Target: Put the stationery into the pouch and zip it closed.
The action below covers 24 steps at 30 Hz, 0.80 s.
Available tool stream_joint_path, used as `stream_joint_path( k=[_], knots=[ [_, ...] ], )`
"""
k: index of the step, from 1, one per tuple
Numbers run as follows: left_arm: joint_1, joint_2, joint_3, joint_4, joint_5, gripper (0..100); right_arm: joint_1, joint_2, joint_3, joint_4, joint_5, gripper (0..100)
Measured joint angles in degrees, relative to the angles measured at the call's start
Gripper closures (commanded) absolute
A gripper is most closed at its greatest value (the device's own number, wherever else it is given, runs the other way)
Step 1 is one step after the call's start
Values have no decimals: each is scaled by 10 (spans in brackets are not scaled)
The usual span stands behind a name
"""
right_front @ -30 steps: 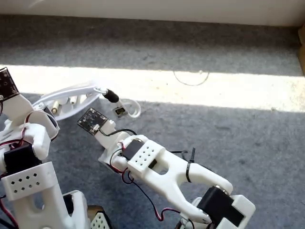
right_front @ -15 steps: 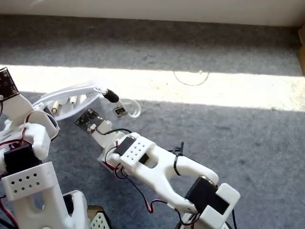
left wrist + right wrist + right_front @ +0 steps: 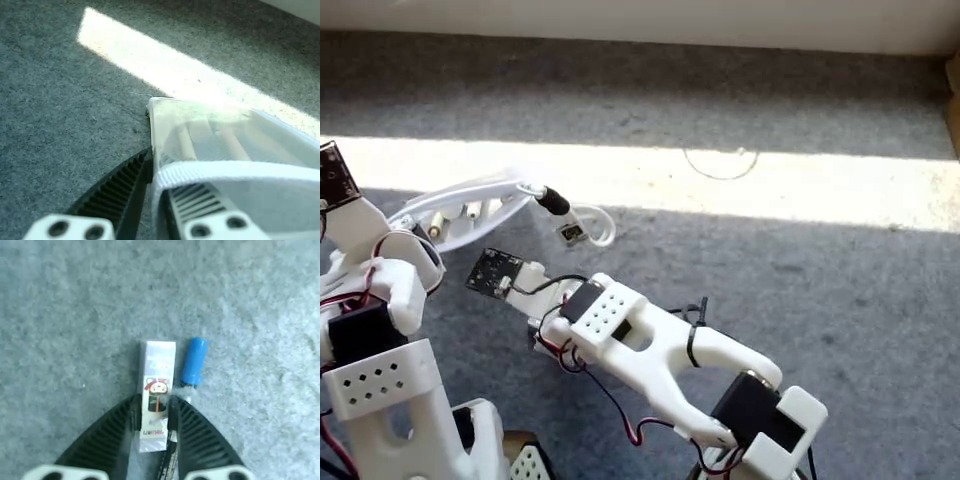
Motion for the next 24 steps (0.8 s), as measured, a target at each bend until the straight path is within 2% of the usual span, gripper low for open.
stream_joint_path(
  k=[10, 24],
  knots=[
    [0, 0, 0, 0, 0, 992, 68, -2, -9, 87, 93, 994],
    [0, 0, 0, -9, 0, 992, 76, -2, -11, 145, 142, 988]
  ],
)
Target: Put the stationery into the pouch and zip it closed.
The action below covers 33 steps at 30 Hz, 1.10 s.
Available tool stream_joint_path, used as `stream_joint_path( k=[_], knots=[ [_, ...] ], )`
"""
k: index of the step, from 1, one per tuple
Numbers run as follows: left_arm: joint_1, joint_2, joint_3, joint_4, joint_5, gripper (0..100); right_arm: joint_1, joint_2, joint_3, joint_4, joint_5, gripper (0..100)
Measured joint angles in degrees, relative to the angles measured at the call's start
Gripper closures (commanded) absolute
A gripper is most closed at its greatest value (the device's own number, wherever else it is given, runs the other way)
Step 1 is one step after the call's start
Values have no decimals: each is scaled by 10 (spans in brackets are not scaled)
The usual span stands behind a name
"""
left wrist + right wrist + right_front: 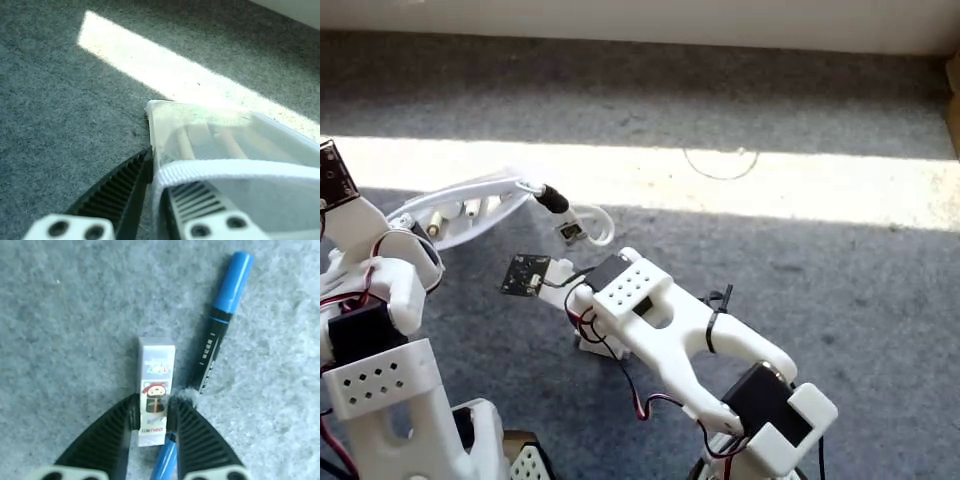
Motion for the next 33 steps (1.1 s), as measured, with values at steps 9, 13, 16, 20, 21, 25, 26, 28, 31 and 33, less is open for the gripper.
stream_joint_path(
  k=[9, 13, 16, 20, 21, 25, 26, 28, 31, 33],
  knots=[
    [0, 0, 0, -1, 0, 992, -29, 0, 0, 4, 1, 988],
    [0, 0, 0, -1, 0, 992, -33, 0, 0, 4, 1, 988],
    [0, 0, 0, -1, 0, 992, -45, 6, 0, 4, 1, 988],
    [0, 0, 0, -1, 0, 992, -59, 44, -2, 7, 1, 993],
    [0, 0, 0, -1, 0, 992, -60, 50, -2, 10, 1, 993],
    [0, 0, 0, -1, 0, 992, -61, 55, -2, 11, 1, 993],
    [0, 0, 0, -1, 0, 992, -61, 55, -3, 14, 1, 993],
    [0, 0, 0, -1, 0, 992, -61, 55, -5, 34, 1, 993],
    [0, 0, 0, -1, 0, 992, -64, 59, -19, 73, 1, 993],
    [0, 0, 0, -1, 0, 992, -65, 42, -23, 93, 1, 993]
  ],
)
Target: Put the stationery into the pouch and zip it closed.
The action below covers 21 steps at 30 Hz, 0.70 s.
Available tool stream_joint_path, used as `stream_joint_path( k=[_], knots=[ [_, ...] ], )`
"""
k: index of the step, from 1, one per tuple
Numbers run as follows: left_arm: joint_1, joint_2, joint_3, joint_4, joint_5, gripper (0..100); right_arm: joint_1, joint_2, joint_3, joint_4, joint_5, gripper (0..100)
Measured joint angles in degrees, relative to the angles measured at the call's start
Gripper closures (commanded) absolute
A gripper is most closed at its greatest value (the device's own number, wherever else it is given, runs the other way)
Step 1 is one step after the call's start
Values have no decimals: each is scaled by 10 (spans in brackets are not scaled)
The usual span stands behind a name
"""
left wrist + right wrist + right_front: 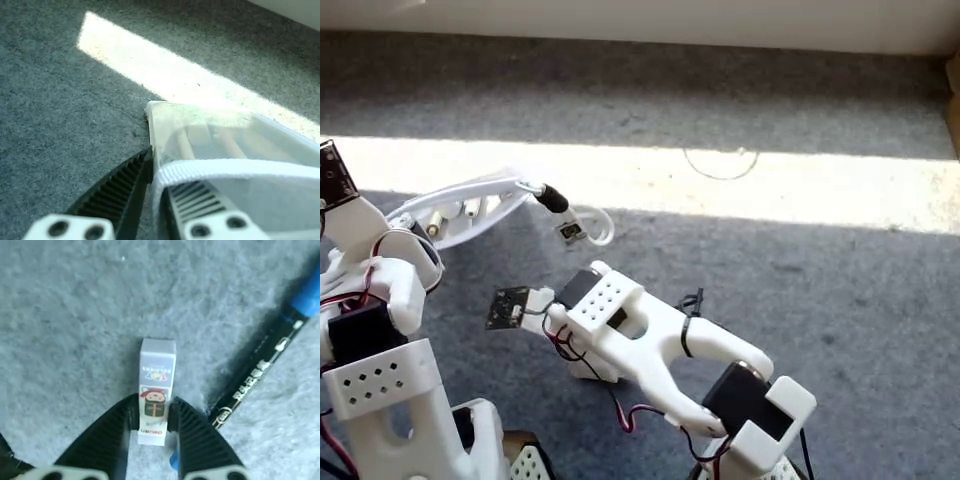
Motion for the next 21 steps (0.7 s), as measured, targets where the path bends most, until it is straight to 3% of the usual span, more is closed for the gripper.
stream_joint_path(
  k=[14, 21],
  knots=[
    [0, 0, 0, -1, 0, 992, 13, -224, 47, 27, 0, 993],
    [42, 0, 0, -2, 0, 992, 14, -322, 47, 27, 0, 993]
  ],
)
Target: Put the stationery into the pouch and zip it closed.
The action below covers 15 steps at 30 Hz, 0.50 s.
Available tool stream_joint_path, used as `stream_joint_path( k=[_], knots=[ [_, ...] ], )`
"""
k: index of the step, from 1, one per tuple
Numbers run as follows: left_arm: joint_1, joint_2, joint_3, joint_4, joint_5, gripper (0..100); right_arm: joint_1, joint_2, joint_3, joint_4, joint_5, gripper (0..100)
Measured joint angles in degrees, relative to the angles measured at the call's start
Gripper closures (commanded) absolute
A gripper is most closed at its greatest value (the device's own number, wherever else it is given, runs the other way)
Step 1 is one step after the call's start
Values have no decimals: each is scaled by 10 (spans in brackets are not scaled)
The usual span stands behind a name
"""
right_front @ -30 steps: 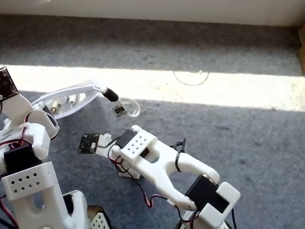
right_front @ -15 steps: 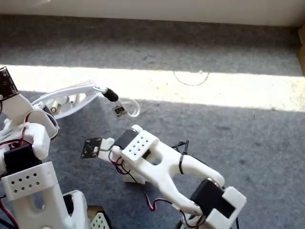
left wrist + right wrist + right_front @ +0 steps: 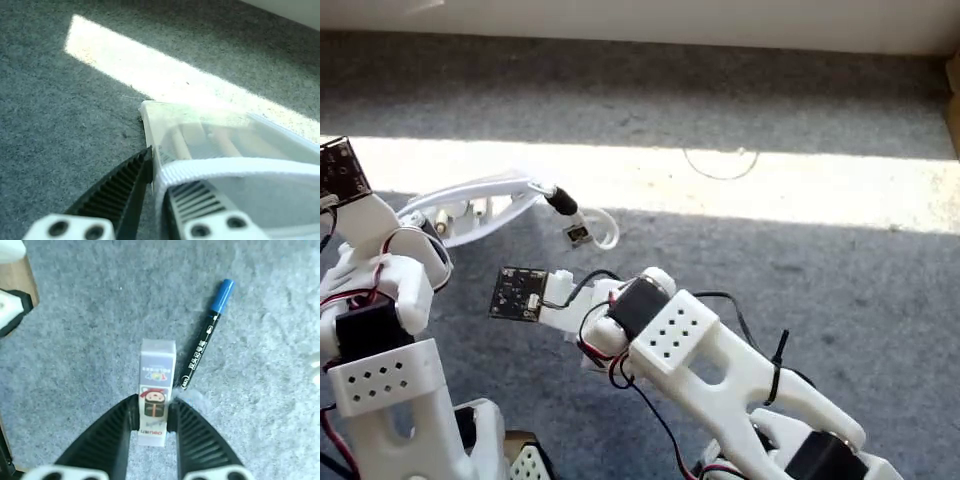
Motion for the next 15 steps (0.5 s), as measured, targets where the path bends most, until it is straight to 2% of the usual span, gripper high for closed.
stream_joint_path(
  k=[15],
  knots=[
    [64, 0, 0, 0, -10, 992, 1, -120, 0, 0, 0, 993]
  ],
)
